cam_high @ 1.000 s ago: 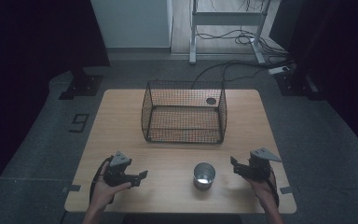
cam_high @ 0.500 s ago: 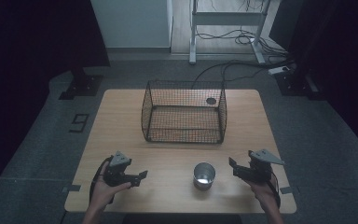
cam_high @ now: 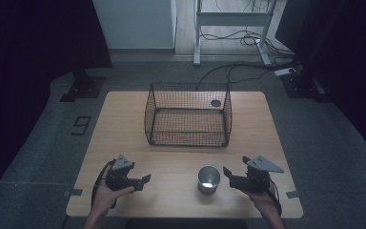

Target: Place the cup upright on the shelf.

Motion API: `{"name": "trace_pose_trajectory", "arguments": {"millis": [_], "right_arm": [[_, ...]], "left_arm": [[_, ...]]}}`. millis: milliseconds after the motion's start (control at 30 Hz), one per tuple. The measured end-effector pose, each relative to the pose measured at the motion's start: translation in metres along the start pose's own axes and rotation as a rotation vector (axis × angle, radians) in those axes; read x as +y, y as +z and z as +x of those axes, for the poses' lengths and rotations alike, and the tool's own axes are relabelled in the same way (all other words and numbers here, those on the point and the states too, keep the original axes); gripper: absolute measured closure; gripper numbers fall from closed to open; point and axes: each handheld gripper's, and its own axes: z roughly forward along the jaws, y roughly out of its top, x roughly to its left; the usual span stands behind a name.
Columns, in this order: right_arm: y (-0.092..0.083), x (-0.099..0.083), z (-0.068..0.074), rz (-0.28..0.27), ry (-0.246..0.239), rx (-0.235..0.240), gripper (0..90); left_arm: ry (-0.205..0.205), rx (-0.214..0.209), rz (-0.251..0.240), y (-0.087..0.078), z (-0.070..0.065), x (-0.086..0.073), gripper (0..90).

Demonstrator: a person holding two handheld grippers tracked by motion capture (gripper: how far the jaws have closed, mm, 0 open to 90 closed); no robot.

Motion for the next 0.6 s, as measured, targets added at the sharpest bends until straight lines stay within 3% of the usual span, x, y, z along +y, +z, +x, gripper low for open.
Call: {"name": "trace_pose_trajectory", "arguments": {"millis": [233, 600], "right_arm": [[0.008, -0.002, 0.019, 0.031, -0.030, 0.068, 12.6], [0.018, -0.005, 0.034, 0.074, -0.048, 0.112, 8.9]], "left_arm": [[0.001, 0.000, 0.000, 0.000, 0.000, 0.000, 15.3], [0.007, -0.004, -0.001, 0.000, -0.003, 0.001, 15.3]]}}
